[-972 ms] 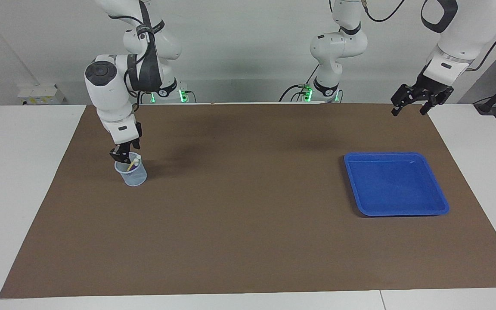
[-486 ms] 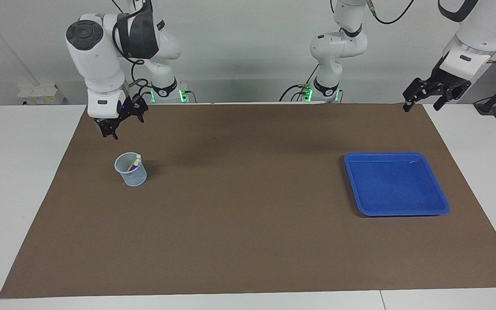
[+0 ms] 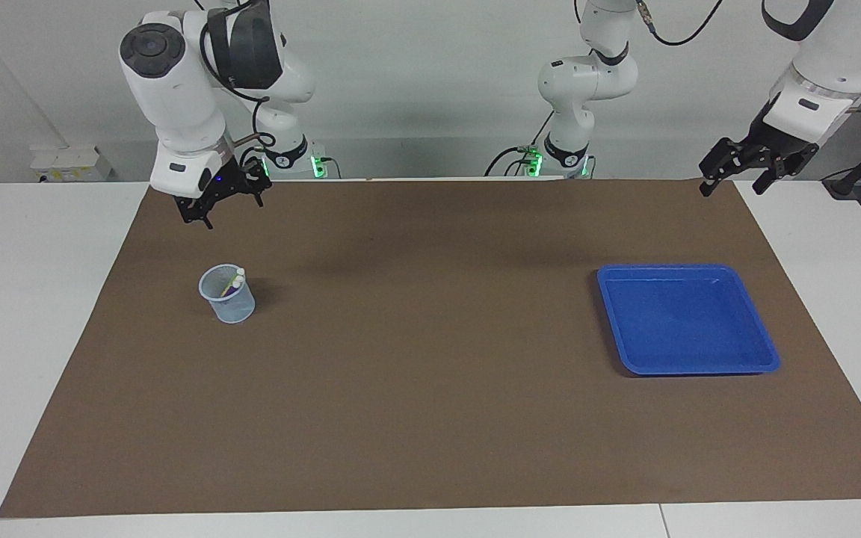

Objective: Transfer and insert pens with both arms

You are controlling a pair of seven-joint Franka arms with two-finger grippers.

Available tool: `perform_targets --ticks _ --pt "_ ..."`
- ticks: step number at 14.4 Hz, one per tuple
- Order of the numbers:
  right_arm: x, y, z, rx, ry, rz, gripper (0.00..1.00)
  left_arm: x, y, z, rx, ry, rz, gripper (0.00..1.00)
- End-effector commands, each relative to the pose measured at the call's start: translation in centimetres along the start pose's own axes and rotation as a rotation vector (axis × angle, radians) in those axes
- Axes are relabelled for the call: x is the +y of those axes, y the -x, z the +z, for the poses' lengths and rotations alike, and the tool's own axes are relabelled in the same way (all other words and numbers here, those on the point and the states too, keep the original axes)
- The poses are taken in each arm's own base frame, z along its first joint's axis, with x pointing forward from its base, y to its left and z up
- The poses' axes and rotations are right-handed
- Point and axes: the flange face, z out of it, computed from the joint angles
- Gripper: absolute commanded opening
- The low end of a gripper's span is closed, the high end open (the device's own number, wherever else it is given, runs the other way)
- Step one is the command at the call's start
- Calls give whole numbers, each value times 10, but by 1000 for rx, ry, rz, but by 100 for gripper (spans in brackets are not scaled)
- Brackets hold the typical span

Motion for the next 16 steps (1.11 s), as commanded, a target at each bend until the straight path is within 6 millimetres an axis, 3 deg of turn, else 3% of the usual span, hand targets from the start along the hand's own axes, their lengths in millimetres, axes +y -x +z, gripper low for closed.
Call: perform_targets --ticks 1,6,11,13,16 --pt "-21 -10 -7 -15 -34 37 100 6 -7 10 -11 -20 20 100" --pt "-10 -8 -6 -4 -50 66 100 8 -14 42 -7 -20 24 100" --pt "-11 -19 -10 4 -50 89 100 8 -15 44 10 -21 24 100" --pt "-2 -23 -13 12 -66 104 100 5 -10 48 -5 -20 19 100" --pt "-4 -18 -12 -14 -74 103 100 6 -5 51 -28 -19 22 100"
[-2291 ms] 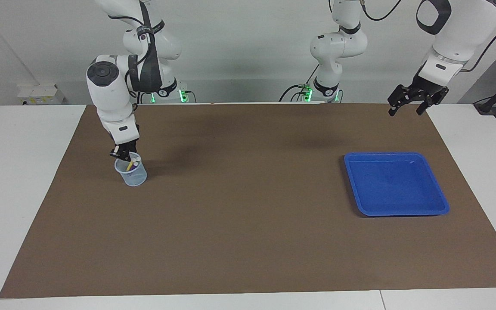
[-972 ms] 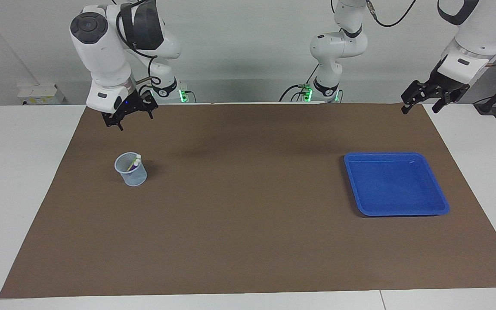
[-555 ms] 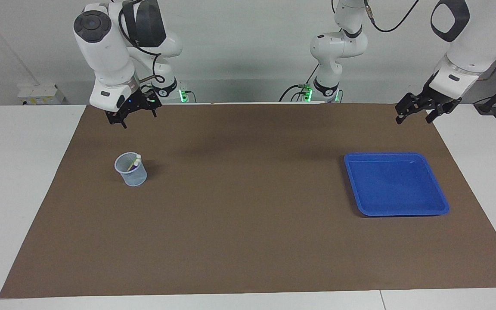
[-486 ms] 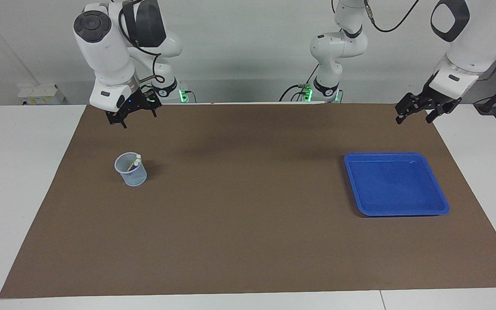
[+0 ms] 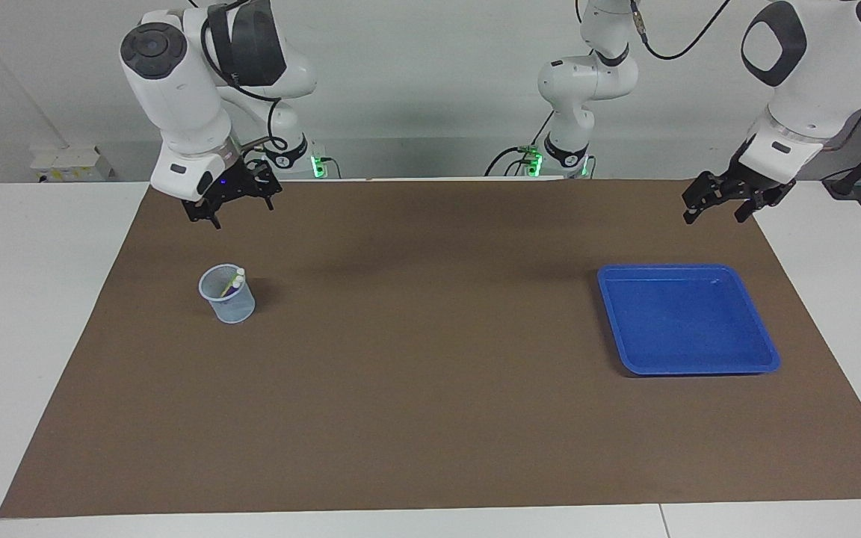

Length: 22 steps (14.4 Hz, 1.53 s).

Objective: Transfer and insert pens with both arms

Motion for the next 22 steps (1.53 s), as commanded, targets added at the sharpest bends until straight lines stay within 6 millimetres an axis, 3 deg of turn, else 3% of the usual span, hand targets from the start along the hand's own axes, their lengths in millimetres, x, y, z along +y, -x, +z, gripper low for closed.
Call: perform_targets --ticks 1,5,9,11,22 --pt "-1 -2 -3 -12 -31 16 100 4 12 -1 -23 -19 14 100" --pt "-5 0 -3 -21 -33 11 100 6 14 -6 -26 -19 17 100" --pt "10 4 0 -23 -39 55 100 8 16 -7 -20 -20 20 100" --pt "16 6 1 -26 -40 66 100 22 15 -5 -21 -21 44 100" --pt "19 6 0 -15 -38 95 100 19 9 -15 7 -22 40 100"
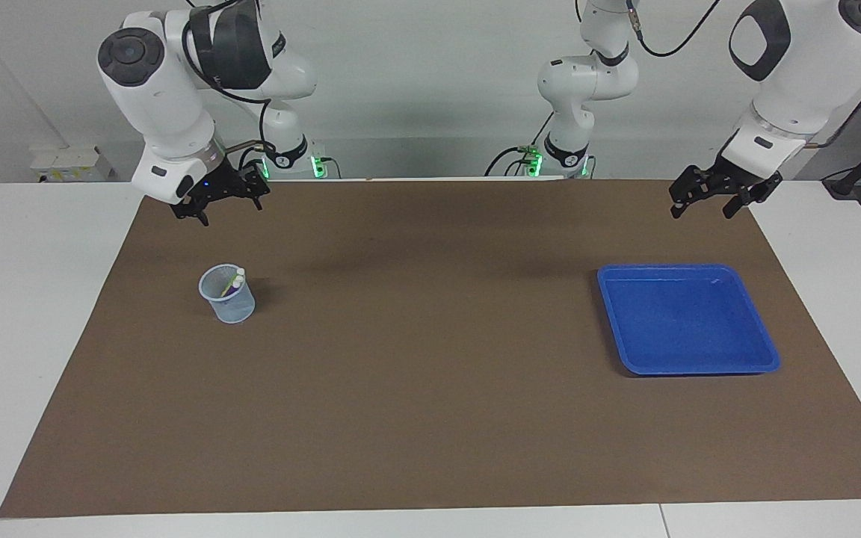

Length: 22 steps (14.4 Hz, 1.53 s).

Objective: Transfer and insert pens with both arms

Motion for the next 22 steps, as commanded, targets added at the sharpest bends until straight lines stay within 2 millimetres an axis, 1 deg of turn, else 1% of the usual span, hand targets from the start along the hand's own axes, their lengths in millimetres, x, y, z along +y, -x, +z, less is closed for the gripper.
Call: perform_targets --ticks 1,5,11,14,17,19,20,21,22 --pt "1 -2 -2 5 -26 23 100 0 3 -12 16 -21 6 100" --pt "1 -4 -4 12 -24 46 100 -5 3 -12 16 -21 -2 100" --pt "1 -4 -5 19 -23 54 100 -5 2 -12 19 -21 -2 100" --pt "3 -10 -6 55 -16 108 100 -5 3 -12 19 -21 -2 100" --pt "7 -15 -12 111 -7 130 100 -5 2 -12 23 -22 -3 100" --pt "4 -17 -14 124 -4 128 100 -7 2 -12 23 -21 -6 100" --pt "2 -18 -17 140 -2 147 100 -7 3 -12 23 -21 -6 100" --pt "3 -22 -24 198 5 188 100 -8 3 -12 23 -21 -6 100" --pt "3 -23 -26 212 5 211 100 -8 3 -12 23 -21 -6 100"
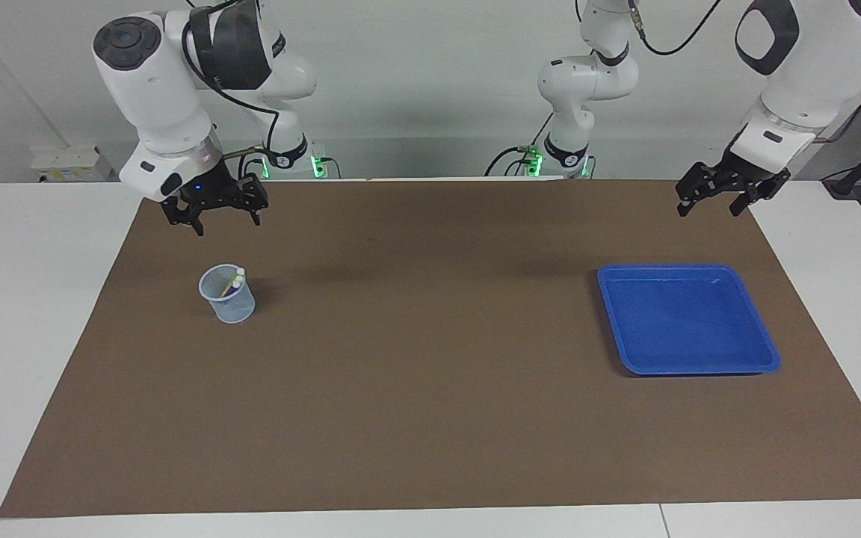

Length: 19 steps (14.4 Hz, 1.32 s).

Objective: Transfer and insert pens with both arms

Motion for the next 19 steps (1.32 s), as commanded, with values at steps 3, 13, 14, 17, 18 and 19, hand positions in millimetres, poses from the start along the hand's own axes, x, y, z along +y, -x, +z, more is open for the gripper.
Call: perform_targets --ticks 3,13,14,17,18,19 --pt "-1 -3 -12 34 -27 62 100 -2 3 -5 10 -21 4 100" --pt "-3 15 -31 23 -39 66 100 -3 2 -5 13 -21 2 100" --pt "-3 15 -31 23 -39 66 100 -4 2 -5 13 -21 1 100" --pt "-6 15 -31 20 -39 62 100 -5 2 -5 13 -21 -1 100" --pt "-5 15 -31 20 -39 64 100 -4 2 -4 12 -21 1 100" --pt "-5 15 -31 20 -39 64 100 -4 2 -4 12 -21 -1 100"
